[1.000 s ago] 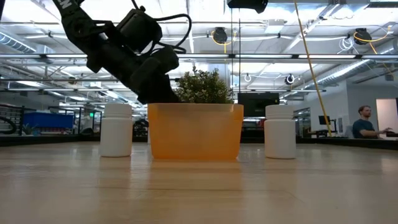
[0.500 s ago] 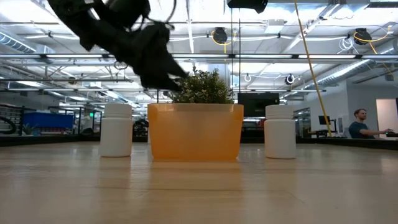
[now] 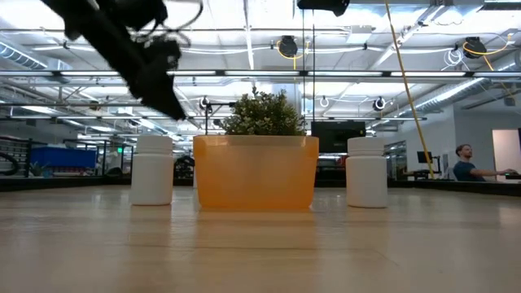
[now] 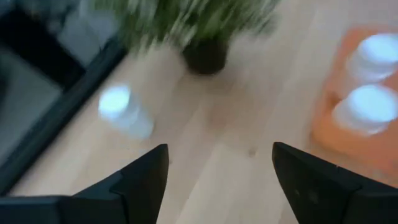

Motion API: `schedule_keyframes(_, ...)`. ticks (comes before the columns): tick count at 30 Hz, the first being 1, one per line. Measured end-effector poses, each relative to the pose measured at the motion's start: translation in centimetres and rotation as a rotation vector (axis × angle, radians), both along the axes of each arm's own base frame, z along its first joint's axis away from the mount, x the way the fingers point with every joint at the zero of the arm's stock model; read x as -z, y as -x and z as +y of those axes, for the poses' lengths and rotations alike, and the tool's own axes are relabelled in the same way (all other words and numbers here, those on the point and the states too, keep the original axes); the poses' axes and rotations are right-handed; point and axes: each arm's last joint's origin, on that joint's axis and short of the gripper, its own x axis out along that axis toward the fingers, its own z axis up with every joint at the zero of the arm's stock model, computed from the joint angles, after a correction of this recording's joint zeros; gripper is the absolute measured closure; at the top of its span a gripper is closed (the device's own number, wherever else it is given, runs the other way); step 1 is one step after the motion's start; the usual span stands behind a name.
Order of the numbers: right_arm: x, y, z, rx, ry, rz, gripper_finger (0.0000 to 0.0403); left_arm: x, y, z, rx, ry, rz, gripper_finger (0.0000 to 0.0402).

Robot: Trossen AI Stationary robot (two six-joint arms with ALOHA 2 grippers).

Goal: Pick and place pill bottles into a basket
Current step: Put the white medicine bottle into the orange bin

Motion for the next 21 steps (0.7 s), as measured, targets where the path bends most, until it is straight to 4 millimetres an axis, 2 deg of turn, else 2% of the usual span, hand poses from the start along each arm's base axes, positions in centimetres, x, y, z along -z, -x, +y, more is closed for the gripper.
schedule_keyframes(5, 0.0, 0.0, 0.0, -0.001, 0.003, 0.0, 0.0087, 3.6, 1.0, 1.1, -0.099, 0.134, -0.037, 0.0103)
schedule_keyframes(15, 0.0, 0.0, 0.0, -0.025, -0.001, -0.001, 0.0087, 8.1, 3.4, 2.1, -0.21, 0.14, -0.105, 0.0049)
schedule_keyframes(21, -0.1, 0.0, -0.2, -0.01, -0.015, -0.008, 0.0087, 9.0, 3.9, 3.0, -0.252, 0.095, -0.154, 0.0055)
